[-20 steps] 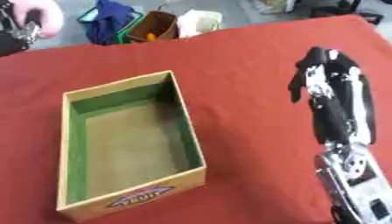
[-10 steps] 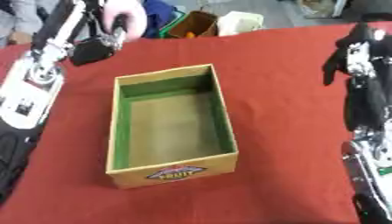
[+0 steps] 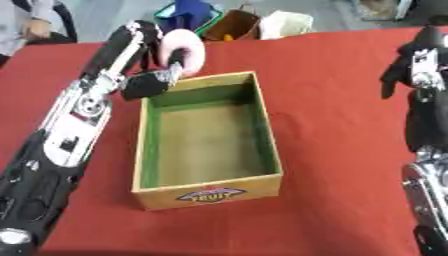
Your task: Pick up objects on the table and place them in the box.
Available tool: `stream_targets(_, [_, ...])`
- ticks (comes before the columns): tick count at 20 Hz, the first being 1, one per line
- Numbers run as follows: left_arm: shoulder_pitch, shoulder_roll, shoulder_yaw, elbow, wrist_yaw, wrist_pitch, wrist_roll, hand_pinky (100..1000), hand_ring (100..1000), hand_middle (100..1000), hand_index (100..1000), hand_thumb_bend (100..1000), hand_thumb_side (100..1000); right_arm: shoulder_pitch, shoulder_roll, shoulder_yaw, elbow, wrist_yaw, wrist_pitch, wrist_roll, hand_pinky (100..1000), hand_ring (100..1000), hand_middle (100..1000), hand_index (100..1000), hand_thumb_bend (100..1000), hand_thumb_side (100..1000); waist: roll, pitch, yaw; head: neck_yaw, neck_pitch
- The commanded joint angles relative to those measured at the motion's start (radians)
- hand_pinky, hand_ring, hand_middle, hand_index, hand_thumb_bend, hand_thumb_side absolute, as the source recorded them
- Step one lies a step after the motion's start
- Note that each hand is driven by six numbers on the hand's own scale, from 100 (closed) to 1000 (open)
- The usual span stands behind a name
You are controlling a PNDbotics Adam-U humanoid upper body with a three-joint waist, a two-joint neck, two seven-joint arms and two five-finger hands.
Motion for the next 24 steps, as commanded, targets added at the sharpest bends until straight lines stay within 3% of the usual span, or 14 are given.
stream_targets(1, [-0.009, -0.003, -0.015, -0.001, -0.005, -0.008, -0.036, 293, 423, 472, 537, 100, 409, -0.008, -0.008, -0.007, -0.021, 0.008, 0.0, -0.002, 170, 332, 362, 494, 100, 476, -0.005, -0.012, 0.001, -0.008, 0.003])
stream_targets(14, [-0.002, -0.007, -0.067, 0.079, -0.006, -0.047, -0.204, 340, 472, 508, 594, 100, 282, -0.007, -0.005, -0.003, -0.021, 0.008, 0.003, 0.0, 170, 332, 362, 494, 100, 476, -0.005, -0.008, 0.0, -0.063, 0.0])
stream_targets(19, [-0.005, -0.004, -0.064, 0.101, -0.091, -0.053, -0.28, 429, 563, 586, 651, 100, 332, -0.006, -0.004, -0.003, -0.021, 0.008, 0.003, -0.001, 170, 332, 362, 494, 100, 475, -0.004, -0.01, -0.002, -0.067, -0.003])
stream_targets(20, [-0.006, -0.004, -0.063, 0.102, -0.108, -0.055, -0.29, 447, 586, 611, 674, 116, 349, -0.005, -0.003, -0.003, -0.021, 0.007, 0.003, -0.001, 170, 332, 362, 494, 100, 475, -0.003, -0.01, -0.003, -0.068, -0.003])
stream_targets(21, [-0.008, -0.004, -0.062, 0.103, -0.125, -0.056, -0.299, 478, 627, 658, 725, 190, 384, -0.005, -0.003, -0.002, -0.021, 0.007, 0.004, -0.001, 170, 332, 362, 494, 100, 475, -0.003, -0.01, -0.003, -0.068, -0.002])
stream_targets(24, [-0.01, -0.005, -0.058, 0.102, -0.162, -0.062, -0.321, 478, 627, 658, 725, 190, 384, -0.004, -0.002, -0.002, -0.021, 0.007, 0.004, -0.001, 170, 332, 362, 494, 100, 475, -0.003, -0.01, -0.004, -0.069, -0.002])
